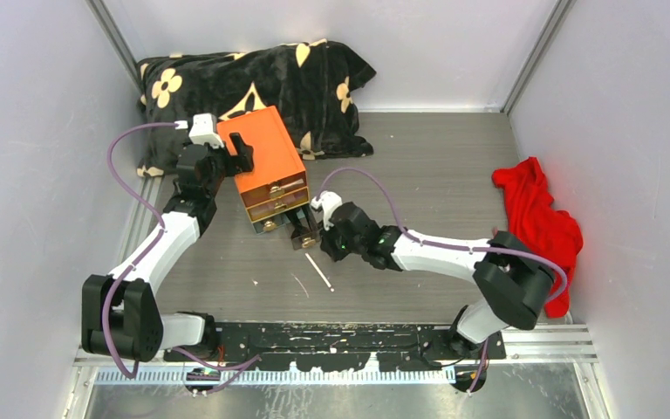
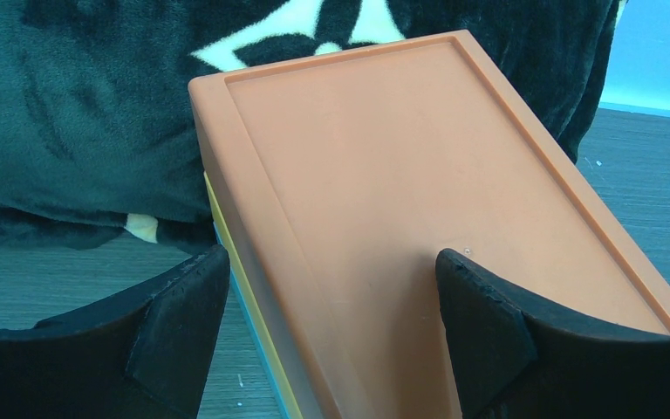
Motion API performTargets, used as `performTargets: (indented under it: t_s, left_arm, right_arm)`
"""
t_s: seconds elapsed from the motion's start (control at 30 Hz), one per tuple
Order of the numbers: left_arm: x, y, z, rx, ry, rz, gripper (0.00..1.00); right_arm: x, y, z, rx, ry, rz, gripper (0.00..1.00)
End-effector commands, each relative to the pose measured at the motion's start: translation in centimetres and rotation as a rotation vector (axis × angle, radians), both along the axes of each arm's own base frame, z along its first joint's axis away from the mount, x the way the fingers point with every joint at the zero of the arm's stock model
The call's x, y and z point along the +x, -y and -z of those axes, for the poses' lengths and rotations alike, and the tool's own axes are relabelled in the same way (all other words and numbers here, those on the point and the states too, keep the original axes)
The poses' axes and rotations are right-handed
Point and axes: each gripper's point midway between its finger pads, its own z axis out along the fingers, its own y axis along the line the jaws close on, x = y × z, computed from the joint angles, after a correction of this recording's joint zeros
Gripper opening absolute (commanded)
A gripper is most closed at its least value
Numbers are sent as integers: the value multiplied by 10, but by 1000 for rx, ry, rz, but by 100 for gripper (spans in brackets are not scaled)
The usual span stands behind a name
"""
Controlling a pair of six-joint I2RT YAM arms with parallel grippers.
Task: Organize the makeup
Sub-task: Close the drawer in the storage box.
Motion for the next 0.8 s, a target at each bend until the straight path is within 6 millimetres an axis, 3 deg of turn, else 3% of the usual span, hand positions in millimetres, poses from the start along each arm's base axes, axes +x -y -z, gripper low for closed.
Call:
performTargets:
  t_s: [0.0, 0.5, 0.77]
  left_arm:
    - [-30, -15, 90, 125, -307, -11, 86]
    - [-31, -12, 91, 116, -304, -3, 86]
    - [-33, -12, 92, 110, -307, 1, 86]
  right_arm:
    - [3, -42, -26, 179, 63, -42, 1]
    - [47, -57, 0, 151, 160, 79, 1]
    - [78, -65, -22, 163, 286, 147, 1]
